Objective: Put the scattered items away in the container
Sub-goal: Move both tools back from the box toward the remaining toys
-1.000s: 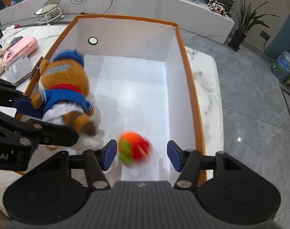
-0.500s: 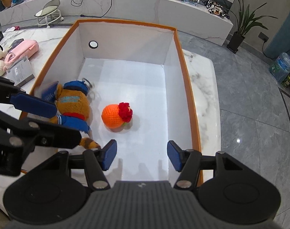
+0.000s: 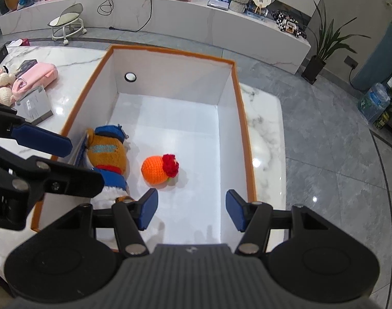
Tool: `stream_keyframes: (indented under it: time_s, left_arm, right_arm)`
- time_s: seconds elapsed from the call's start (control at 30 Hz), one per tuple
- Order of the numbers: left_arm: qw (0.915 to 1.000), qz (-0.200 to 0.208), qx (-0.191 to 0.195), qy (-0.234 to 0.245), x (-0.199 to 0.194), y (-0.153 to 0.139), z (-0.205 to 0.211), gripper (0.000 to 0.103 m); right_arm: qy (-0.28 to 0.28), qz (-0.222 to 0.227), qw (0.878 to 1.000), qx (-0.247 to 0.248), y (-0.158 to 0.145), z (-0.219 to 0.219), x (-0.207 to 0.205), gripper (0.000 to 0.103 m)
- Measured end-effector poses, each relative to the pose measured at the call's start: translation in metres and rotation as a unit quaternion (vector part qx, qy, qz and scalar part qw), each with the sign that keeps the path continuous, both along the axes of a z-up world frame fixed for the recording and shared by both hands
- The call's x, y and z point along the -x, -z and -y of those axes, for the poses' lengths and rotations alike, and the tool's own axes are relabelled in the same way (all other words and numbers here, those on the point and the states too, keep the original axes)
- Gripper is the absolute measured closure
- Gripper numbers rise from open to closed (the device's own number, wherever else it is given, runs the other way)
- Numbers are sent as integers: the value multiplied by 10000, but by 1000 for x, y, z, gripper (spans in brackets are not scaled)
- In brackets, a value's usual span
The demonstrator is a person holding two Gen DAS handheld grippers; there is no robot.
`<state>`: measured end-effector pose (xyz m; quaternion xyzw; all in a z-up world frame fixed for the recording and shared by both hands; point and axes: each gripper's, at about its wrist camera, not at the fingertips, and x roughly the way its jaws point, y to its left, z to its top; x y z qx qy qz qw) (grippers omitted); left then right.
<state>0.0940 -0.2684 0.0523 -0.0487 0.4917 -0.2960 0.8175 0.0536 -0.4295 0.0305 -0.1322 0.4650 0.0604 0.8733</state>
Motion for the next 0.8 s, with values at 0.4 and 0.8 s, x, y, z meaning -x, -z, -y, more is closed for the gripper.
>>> stream_keyframes:
  time_s: [0.4, 0.8]
  left_arm:
    - [9996, 264, 23, -118, 15, -31, -32, 35]
    - [9958, 620, 31, -666, 24, -71, -111, 35]
  right_arm:
    - [-131, 312, 9993, 126, -41, -24, 12, 41]
    - [-532, 734, 9958, 161, -87, -83, 19, 40]
